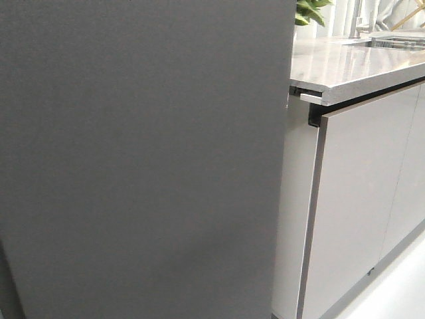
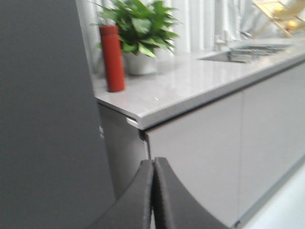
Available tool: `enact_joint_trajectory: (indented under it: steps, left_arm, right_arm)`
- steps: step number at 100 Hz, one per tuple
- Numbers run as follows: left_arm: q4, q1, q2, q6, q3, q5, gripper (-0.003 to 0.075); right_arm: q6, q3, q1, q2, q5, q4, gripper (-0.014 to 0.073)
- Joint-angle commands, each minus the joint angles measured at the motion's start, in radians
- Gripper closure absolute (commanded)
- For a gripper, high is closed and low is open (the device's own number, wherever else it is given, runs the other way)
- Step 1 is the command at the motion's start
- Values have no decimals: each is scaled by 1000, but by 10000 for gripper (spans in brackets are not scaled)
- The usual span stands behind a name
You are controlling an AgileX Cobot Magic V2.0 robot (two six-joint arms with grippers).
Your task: Close fridge door
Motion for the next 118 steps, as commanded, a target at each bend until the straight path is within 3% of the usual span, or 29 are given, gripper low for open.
enact_joint_trajectory:
  steps: [1,18,118]
  left_arm:
    - [-6,-5,-20,-5,35,-73,740]
    - [-6,-5,-20,-5,35,-73,740]
    - [-6,-5,-20,-5,35,-73,740]
  right_arm:
    - [-2,43,-8,-14,-156,4,638]
    - [7,127,-8,-27,-223,9,638]
    - [9,126,-8,-27,-185,12,638]
